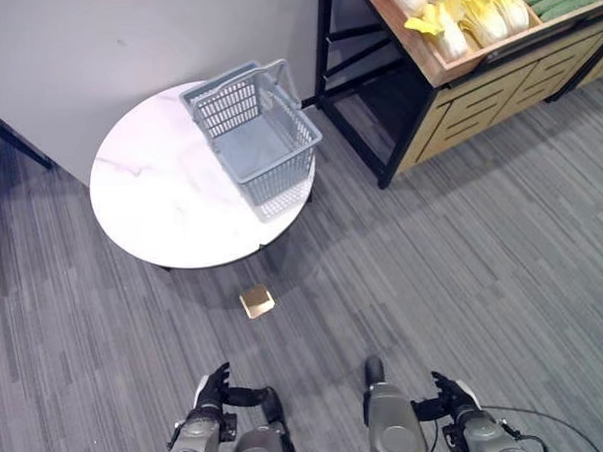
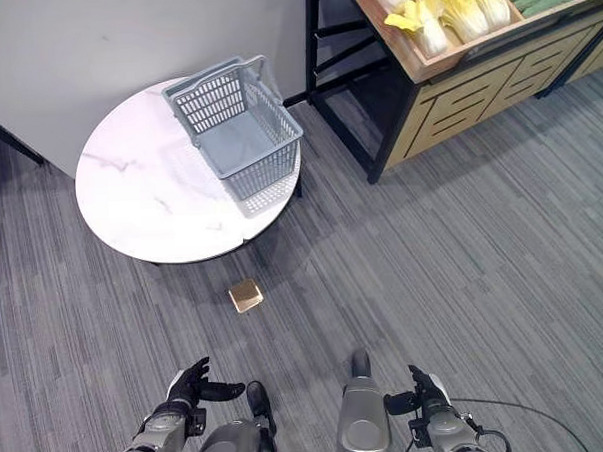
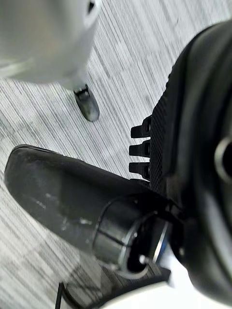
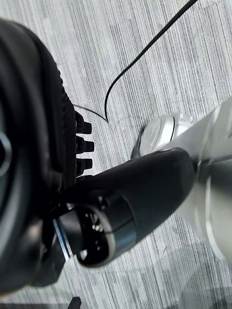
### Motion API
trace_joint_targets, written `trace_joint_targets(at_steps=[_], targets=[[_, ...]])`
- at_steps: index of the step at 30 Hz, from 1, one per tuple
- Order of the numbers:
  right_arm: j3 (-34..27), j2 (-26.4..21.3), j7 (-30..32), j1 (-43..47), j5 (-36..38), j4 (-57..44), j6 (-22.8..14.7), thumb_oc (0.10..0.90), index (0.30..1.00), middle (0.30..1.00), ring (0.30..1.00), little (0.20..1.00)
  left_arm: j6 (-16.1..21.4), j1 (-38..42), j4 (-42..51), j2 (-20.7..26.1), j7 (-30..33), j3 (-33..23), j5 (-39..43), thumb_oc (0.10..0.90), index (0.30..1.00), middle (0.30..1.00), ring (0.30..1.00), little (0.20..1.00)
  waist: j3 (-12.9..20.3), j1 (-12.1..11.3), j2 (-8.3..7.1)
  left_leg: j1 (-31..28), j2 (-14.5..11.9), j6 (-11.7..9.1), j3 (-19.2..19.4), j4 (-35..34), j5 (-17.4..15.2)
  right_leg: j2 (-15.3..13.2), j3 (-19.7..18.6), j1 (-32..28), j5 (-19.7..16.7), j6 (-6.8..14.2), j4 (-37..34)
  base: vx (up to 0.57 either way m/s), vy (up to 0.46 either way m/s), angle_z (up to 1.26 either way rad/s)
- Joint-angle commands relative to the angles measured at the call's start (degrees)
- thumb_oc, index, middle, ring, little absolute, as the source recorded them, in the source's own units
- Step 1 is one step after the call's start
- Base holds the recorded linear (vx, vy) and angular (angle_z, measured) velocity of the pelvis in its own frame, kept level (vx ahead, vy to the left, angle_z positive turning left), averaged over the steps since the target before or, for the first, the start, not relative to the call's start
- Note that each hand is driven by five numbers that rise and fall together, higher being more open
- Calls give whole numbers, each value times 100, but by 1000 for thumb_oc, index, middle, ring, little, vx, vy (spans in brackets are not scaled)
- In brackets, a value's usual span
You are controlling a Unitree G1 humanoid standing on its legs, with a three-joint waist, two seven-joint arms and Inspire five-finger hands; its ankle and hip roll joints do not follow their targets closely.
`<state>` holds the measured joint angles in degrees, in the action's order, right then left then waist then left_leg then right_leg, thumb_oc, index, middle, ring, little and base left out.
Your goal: Get the vegetables into the basket
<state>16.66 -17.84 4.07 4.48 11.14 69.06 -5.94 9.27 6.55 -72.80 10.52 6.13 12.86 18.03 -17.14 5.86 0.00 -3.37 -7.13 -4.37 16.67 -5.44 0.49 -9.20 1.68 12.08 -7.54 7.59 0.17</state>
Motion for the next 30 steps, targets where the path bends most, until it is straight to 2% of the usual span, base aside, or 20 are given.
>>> trace_joint_targets(at_steps=[1, 4, 6, 8, 9, 10, 13, 15, 16, 17, 18, 19, 20, 21, 22, 23, 26, 27, 28, 30], targets=[[174, 103, -82, -83, -28, -209, -152, 900, 1000, 1000, 1000, 1000, 178, 64, 66, 56, -50, -45, -142, 900, 1000, 1000, 1000, 1000, -106, 217, -134, -455, 373, 88, -214, 412, -676, -41, -348, 266, 136, 346, -18, 283, -141, 20], [206, 35, -125, -208, -108, -213, -127, 900, 1000, 1000, 1000, 1000, 162, -19, 54, -17, -100, -31, -168, 900, 1000, 1000, 1000, 1000, -56, 236, -90, -642, 359, 29, -434, 538, -811, -41, -342, 157, 116, 254, 196, 228, -204, 29], [234, -45, -137, -194, -178, -200, -128, 900, 1000, 1000, 1000, 1000, 152, -9, -37, -65, -58, -88, -140, 900, 1000, 1000, 1000, 1000, -5, 254, -34, -651, 254, -52, -511, 662, -751, 36, -245, 91, 190, 147, 334, 176, -257, 50], [206, -172, -142, -216, -197, -195, -139, 900, 1000, 1000, 1000, 1000, 146, -43, -25, -116, -100, -124, -35, 900, 1000, 1000, 1000, 1000, 47, 266, 74, -586, 52, -212, -619, 971, -453, 178, -95, -37, 480, -52, 572, 183, -291, 44], [206, -174, -142, -217, -196, -196, -139, 900, 1000, 1000, 1000, 1000, 146, -44, -25, -117, -99, -124, -34, 900, 1000, 1000, 1000, 1000, 47, 277, 79, -580, 44, -218, -631, 979, -456, 180, -82, -40, 487, -57, 578, 134, -237, 39], [175, -222, -121, -205, -174, -212, -154, 900, 1000, 1000, 1000, 1000, 171, -31, 64, -147, -65, -77, -6, 900, 1000, 1000, 1000, 1000, 28, 248, 120, -474, 2, -317, -679, 1220, -170, 228, -30, -119, 573, -133, 622, 82, -198, 30], [91, -342, -103, -206, -88, -243, -190, 900, 1000, 1000, 1000, 1000, 187, 41, 128, -136, -50, -84, 146, 900, 1000, 1000, 1000, 1000, -79, 234, 23, 96, -5, -480, -881, 2384, 333, 208, 43, -371, 779, -353, 647, 106, -237, 17], [72, -380, -95, -227, -84, -234, -198, 900, 1000, 1000, 1000, 1000, 201, 55, 202, -132, -68, -51, 196, 900, 1000, 1000, 1000, 1000, -134, 215, -5, 241, 8, -489, -942, 2635, 404, 200, 45, -475, 851, -410, 650, 116, -154, 20], [8, -452, -82, -279, -62, -189, -192, 900, 1000, 1000, 1000, 1000, 226, 73, 330, -114, -127, 45, 254, 900, 1000, 1000, 1000, 1000, -227, 180, -40, 582, 17, -435, -917, 2859, 474, 114, 64, -669, 982, -459, 665, 158, -106, 11], [-34, -452, -66, -306, -37, -141, -186, 900, 1000, 1000, 1000, 1000, 224, 81, 315, -120, -114, 54, 247, 900, 1000, 1000, 1000, 1000, -244, 173, -31, 741, -26, -391, -816, 2699, 429, 72, 81, -772, 1020, -443, 631, 324, -83, 18], [-86, -458, -53, -365, -20, -101, -157, 900, 1000, 1000, 1000, 1000, 230, 59, 407, -130, -68, 80, 269, 900, 1000, 1000, 1000, 1000, -241, 114, 5, 990, -137, -302, -639, 2178, 305, 34, 106, -943, 1109, -387, 535, 221, 25, 26], [-87, -458, -53, -367, -20, -102, -156, 900, 1000, 1000, 1000, 1000, 229, 56, 409, -130, -67, 82, 269, 900, 1000, 1000, 1000, 1000, -253, 109, 1, 970, -134, -300, -633, 2177, 299, 30, 103, -960, 1114, -384, 534, 275, 63, 38], [-71, -444, -30, -377, -49, -103, -151, 900, 1000, 1000, 1000, 1000, 235, 56, 410, -127, -60, 97, 251, 900, 1000, 1000, 1000, 1000, -241, 86, 40, 1131, -223, -279, -554, 1707, 294, 33, 107, -1000, 1181, -342, 502, 204, 90, 30], [-51, -449, -17, -403, -72, -118, -152, 900, 1000, 1000, 1000, 1000, 247, 14, 466, -124, -53, 109, 255, 900, 1000, 1000, 1000, 1000, -249, 30, 78, 1153, -271, -288, -567, 1316, 381, 32, 90, -1055, 1230, -305, 505, 445, 189, 21], [-34, -402, -2, -424, -122, -107, -158, 900, 1000, 1000, 1000, 1000, 241, -17, 356, -134, -41, 63, 218, 900, 1000, 1000, 1000, 1000, -224, -53, 163, 1320, -417, -357, -591, 644, 795, 72, 64, -1235, 1328, -244, 465, 485, 207, -8], [-36, -381, -7, -430, -142, -77, -151, 900, 1000, 1000, 1000, 1000, 239, -41, 270, -145, -19, 0, 219, 900, 1000, 1000, 1000, 1000, -196, -112, 162, 1352, -451, -378, -640, 392, 894, 43, 25, -1377, 1369, -208, 443, 395, 159, -15], [-54, -332, -24, -438, -147, -54, -162, 900, 1000, 1000, 1000, 1000, 230, -100, 178, -149, 28, -97, 267, 900, 1000, 1000, 1000, 1000, -156, -141, 148, 1324, -445, -399, -622, 352, 940, 0, -32, -1595, 1448, -162, 410, 263, 120, -30], [-103, -268, -8, -487, -138, -56, -178, 900, 1000, 1000, 1000, 1000, 211, -185, 96, -130, 14, -143, 256, 900, 1000, 1000, 1000, 1000, 10, -117, 158, 1119, -404, -348, -420, 197, 880, -46, -154, -1720, 1510, -85, 415, 453, 225, -32], [-104, -268, -8, -489, -138, -58, -178, 900, 1000, 1000, 1000, 1000, 212, -187, 97, -129, 15, -142, 255, 900, 1000, 1000, 1000, 1000, 7, -125, 152, 1107, -400, -347, -410, 191, 880, -52, -162, -1724, 1512, -83, 415, 509, 392, -46], [-106, -217, -7, -491, -172, -123, -165, 900, 1000, 1000, 1000, 1000, 193, -152, 28, -94, -32, -98, 56, 900, 1000, 1000, 1000, 1000, 100, -47, 36, 971, -184, -201, -129, 338, 677, -302, -407, -1702, 1366, 70, 484, 340, 345, -54]])
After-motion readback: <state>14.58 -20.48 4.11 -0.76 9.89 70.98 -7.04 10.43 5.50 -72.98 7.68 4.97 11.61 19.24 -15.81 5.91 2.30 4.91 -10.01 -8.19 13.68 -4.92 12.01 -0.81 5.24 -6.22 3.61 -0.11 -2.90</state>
